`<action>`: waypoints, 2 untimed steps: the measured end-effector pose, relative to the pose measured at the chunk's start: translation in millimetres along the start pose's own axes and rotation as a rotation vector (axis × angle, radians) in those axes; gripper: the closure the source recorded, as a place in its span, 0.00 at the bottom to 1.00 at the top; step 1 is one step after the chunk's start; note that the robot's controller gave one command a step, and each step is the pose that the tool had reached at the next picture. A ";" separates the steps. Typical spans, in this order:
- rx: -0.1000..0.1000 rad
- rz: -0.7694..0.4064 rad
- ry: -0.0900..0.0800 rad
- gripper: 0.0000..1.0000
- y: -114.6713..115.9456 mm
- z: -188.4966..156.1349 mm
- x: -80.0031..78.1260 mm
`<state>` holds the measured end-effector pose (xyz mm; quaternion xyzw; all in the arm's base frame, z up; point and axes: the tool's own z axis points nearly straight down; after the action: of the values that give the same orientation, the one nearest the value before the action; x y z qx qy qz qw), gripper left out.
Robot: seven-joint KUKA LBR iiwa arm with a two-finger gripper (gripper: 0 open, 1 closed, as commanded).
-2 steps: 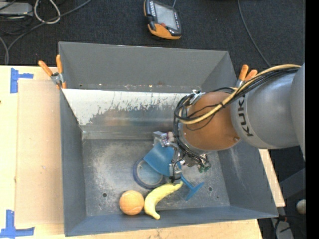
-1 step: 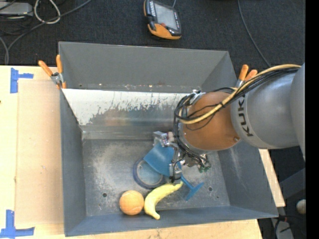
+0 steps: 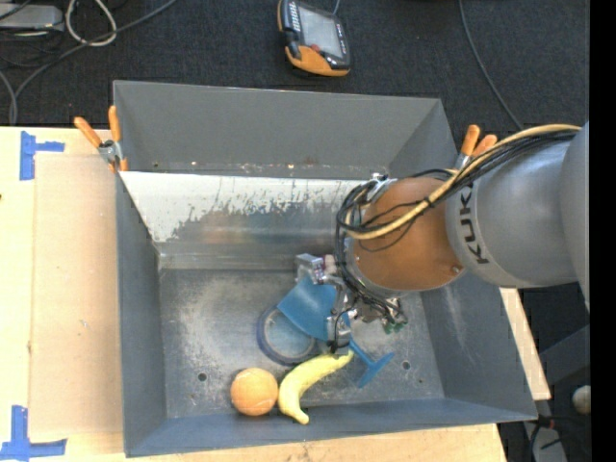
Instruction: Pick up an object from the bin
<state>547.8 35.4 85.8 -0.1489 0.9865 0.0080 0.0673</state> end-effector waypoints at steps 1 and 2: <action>0.000 0.001 0.000 1.00 -0.1 0.0 0.0; 0.000 0.002 0.000 1.00 -0.2 0.0 0.0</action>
Offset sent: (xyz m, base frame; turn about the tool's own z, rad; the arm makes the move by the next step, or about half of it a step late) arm 0.0000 0.0000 0.0000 0.0000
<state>547.8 35.2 85.8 -0.1479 0.9867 0.0081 0.0673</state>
